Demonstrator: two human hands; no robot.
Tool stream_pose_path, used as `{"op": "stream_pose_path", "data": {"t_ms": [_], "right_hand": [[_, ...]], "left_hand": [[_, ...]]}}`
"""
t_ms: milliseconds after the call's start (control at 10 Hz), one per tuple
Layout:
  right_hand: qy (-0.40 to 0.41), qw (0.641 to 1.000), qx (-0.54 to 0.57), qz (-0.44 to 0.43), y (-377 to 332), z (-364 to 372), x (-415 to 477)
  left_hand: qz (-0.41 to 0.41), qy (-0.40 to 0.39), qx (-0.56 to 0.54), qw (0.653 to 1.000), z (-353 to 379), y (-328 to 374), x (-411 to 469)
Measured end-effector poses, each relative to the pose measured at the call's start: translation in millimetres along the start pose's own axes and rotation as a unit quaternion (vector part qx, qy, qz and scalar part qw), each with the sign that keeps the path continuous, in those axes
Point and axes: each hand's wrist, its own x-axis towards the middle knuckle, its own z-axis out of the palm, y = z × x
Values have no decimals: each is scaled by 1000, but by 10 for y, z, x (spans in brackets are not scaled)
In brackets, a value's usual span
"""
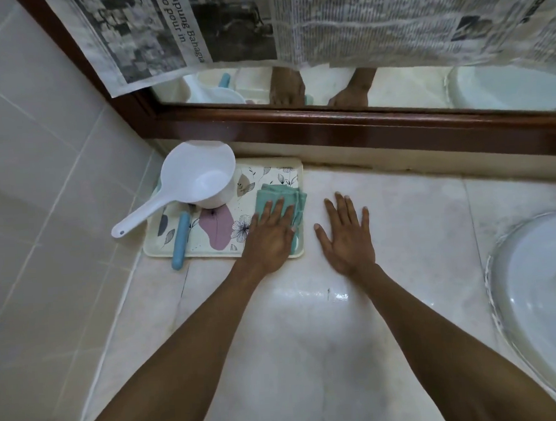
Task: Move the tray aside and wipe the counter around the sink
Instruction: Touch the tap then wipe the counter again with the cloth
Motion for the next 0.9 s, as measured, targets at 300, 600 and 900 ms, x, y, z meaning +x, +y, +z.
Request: {"op": "stream_pose_path", "data": {"t_ms": [300,600,900], "right_hand": [[-128,991,32,-15,140,-349,-227],[-153,988,15,-17,1175,-1473,-1304],[-64,994,88,-1,2569,-2710,-3205]], "left_hand": [[-48,41,-91,994,-265,453,-92],[-7,62,-189,980,-337,1893,-646],[41,99,-282,953,-226,3913,-1799]]}}
